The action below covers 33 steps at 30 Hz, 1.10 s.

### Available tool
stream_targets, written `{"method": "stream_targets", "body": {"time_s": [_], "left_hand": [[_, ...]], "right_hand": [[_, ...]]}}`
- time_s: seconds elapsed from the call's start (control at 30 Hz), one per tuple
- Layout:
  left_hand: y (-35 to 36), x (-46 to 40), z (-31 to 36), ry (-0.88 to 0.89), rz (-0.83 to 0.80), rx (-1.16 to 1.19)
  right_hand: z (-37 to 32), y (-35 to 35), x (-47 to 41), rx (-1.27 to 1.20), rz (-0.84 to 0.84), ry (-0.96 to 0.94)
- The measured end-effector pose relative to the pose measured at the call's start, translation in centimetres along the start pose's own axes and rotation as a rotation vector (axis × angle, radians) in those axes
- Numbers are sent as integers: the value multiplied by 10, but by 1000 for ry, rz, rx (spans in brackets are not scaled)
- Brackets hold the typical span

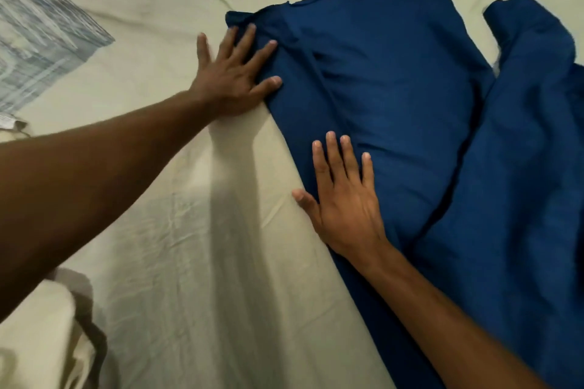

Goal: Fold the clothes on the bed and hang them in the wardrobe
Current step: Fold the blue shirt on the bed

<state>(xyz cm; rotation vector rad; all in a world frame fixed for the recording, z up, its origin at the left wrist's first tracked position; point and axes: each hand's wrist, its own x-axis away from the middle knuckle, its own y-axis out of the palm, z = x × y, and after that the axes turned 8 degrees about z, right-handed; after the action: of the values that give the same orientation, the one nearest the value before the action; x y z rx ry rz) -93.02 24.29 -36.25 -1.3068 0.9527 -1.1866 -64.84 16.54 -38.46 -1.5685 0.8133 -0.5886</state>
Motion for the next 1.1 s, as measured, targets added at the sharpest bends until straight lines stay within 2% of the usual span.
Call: {"method": "stream_targets", "body": {"time_s": [0.1, 0.17, 0.23, 0.27, 0.3, 0.4, 0.43, 0.47, 0.53, 0.63, 0.77, 0.87, 0.93, 1.0, 1.1], "left_hand": [[-5, 27, 35, 76, 174, 3], [3, 66, 69, 300, 250, 16], [20, 103, 88, 586, 208, -24], [28, 113, 89, 634, 169, -54], [34, 117, 87, 575, 136, -50], [33, 108, 85, -8, 57, 46], [29, 106, 91, -126, 39, 45], [23, 109, 101, -166, 46, 31], [10, 123, 127, -83, 121, 29], [12, 168, 170, 149, 225, 83], [39, 245, 212, 407, 185, 14], [57, 286, 228, 362, 48, 71], [61, 301, 236, 318, -14, 97], [56, 304, 242, 294, -21, 102], [37, 291, 254, 289, 53, 148]], "right_hand": [[-5, -10, 25, 21, -9, 32], [-8, -17, 49, 29, 11, 35], [-7, -20, 78, 27, 30, 29], [-4, -20, 94, 26, 26, 29], [-1, -21, 111, 29, 9, 36], [9, -19, 151, 63, -57, 66], [11, -20, 159, 72, -71, 85], [9, -23, 167, 73, -75, 108], [3, -29, 180, 52, -82, 148], [-5, -47, 216, 11, -55, 245], [-2, -76, 266, -38, 137, 459], [9, -94, 291, -180, 298, 753], [15, -102, 300, -340, 281, 964], [25, -102, 300, -423, 219, 1089], [40, -106, 292, -524, 226, 1165]]}}
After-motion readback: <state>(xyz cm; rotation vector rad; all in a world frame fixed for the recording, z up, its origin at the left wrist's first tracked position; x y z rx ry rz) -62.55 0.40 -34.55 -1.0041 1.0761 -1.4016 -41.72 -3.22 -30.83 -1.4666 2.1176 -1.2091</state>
